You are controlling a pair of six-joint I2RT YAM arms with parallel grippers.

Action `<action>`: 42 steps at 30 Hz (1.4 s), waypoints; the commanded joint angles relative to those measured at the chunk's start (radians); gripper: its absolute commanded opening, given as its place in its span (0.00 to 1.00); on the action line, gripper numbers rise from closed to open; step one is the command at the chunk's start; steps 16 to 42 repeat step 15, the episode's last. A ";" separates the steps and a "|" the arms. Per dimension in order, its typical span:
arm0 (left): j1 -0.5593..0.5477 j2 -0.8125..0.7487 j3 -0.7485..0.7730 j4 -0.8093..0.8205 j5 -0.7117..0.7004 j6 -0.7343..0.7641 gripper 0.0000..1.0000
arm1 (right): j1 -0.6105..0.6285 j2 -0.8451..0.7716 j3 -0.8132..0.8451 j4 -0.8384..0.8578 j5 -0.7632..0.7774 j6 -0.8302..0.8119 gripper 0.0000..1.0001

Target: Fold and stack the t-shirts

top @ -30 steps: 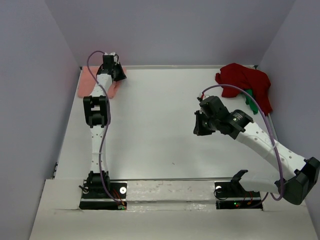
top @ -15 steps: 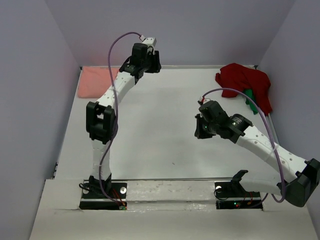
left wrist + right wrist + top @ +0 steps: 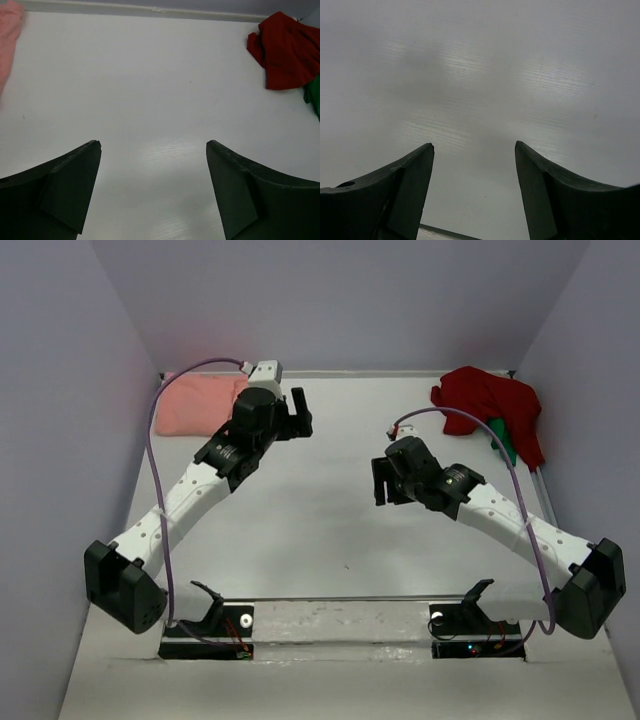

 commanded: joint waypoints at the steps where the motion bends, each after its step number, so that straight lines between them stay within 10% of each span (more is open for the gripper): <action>1: -0.057 -0.127 -0.090 -0.027 -0.140 -0.065 0.96 | 0.009 -0.029 0.034 0.127 0.048 -0.034 0.72; 15: -0.262 -0.277 -0.211 -0.080 -0.325 -0.088 0.97 | 0.009 -0.179 -0.011 0.095 0.143 -0.026 0.78; 42: -0.262 -0.277 -0.211 -0.080 -0.325 -0.088 0.97 | 0.009 -0.179 -0.011 0.095 0.143 -0.026 0.78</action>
